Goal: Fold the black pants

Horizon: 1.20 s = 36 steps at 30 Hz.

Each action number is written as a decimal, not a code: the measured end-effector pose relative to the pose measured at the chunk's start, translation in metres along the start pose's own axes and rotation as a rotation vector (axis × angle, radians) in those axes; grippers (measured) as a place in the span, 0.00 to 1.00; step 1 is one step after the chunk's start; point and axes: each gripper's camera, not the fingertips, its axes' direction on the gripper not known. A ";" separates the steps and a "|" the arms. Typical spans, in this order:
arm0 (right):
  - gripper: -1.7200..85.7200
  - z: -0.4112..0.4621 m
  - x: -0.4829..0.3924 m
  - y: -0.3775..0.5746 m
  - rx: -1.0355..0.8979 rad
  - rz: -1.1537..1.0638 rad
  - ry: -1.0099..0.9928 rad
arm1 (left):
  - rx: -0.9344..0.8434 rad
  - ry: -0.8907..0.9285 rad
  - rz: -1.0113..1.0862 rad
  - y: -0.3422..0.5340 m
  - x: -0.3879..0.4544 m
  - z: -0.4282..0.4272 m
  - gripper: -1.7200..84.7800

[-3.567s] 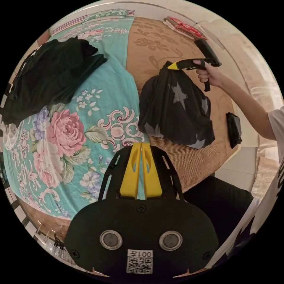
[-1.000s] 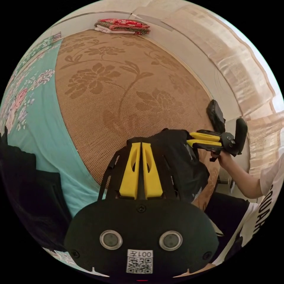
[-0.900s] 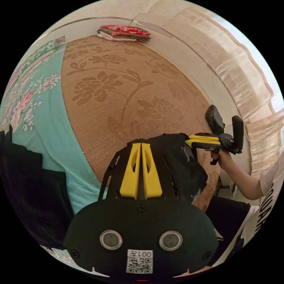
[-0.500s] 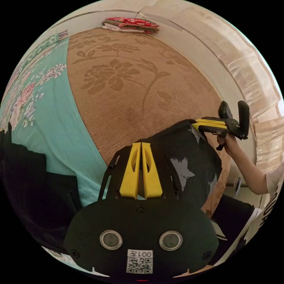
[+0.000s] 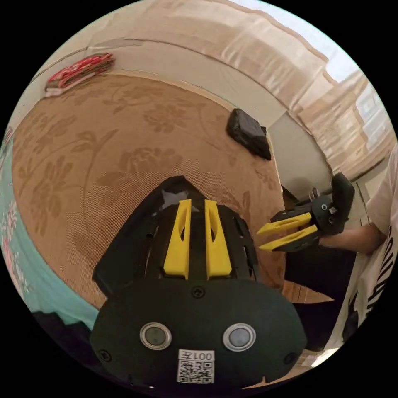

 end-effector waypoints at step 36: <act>0.03 0.093 0.079 0.129 0.078 -0.017 -0.039 | -0.681 -0.078 0.453 -0.140 -0.004 0.195 0.03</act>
